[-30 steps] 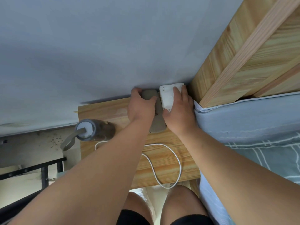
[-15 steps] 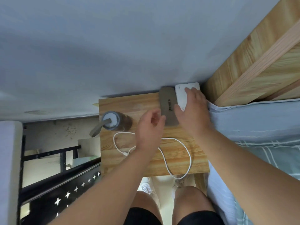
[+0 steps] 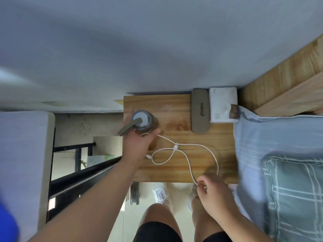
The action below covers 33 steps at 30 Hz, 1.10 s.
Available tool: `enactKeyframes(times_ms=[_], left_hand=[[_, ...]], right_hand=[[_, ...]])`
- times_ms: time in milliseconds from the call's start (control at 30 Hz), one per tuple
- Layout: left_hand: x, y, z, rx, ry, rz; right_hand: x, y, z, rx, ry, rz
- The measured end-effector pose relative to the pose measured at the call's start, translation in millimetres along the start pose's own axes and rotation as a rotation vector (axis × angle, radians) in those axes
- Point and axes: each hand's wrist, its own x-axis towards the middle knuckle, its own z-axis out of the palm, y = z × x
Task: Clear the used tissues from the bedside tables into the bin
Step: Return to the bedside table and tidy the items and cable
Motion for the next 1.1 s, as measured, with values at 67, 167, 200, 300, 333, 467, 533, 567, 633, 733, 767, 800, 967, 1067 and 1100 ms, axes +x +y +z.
enactKeyframes(times_ms=[67, 167, 200, 300, 333, 467, 533, 567, 633, 733, 767, 800, 967, 1067, 1100], left_hand=[[13, 3, 5, 0.074, 0.038, 0.011], [33, 14, 9, 0.056, 0.088, -0.021], [39, 20, 9, 0.045, 0.102, -0.010], [59, 36, 7, 0.027, 0.133, 0.032], [65, 41, 6, 0.021, 0.135, 0.051], [81, 43, 6, 0.044, 0.126, 0.106], [84, 38, 7, 0.064, 0.123, 0.115], [84, 36, 7, 0.055, 0.114, 0.119], [82, 33, 5, 0.017, 0.073, 0.121], [72, 24, -1, 0.032, 0.046, 0.152], [65, 16, -2, 0.080, 0.061, 0.142], [57, 8, -4, 0.148, 0.085, 0.105], [15, -39, -13, 0.594, -0.049, 0.047], [8, -47, -17, 0.668, -0.141, 0.148], [6, -50, -19, 0.678, -0.169, 0.184]], right_hand=[[0, 1, 1, -0.009, -0.004, 0.008], [8, 0, -3, 0.019, -0.007, 0.019], [12, -1, -4, 0.031, 0.006, 0.020], [27, -10, -7, 0.055, 0.074, -0.008], [33, -13, -7, 0.064, 0.098, -0.015], [54, -21, -3, 0.088, 0.127, -0.053], [62, -24, 0, 0.088, 0.125, -0.069], [65, -25, 1, 0.089, 0.125, -0.067], [71, -27, 0, 0.099, 0.121, -0.051], [75, -33, -5, 0.098, 0.120, -0.056], [76, -34, -6, 0.097, 0.113, -0.060], [77, -36, -8, 0.102, 0.104, -0.063], [88, -48, -7, 0.143, 0.029, -0.049], [96, -53, -4, 0.142, 0.024, -0.079], [97, -54, -3, 0.138, 0.018, -0.084]])
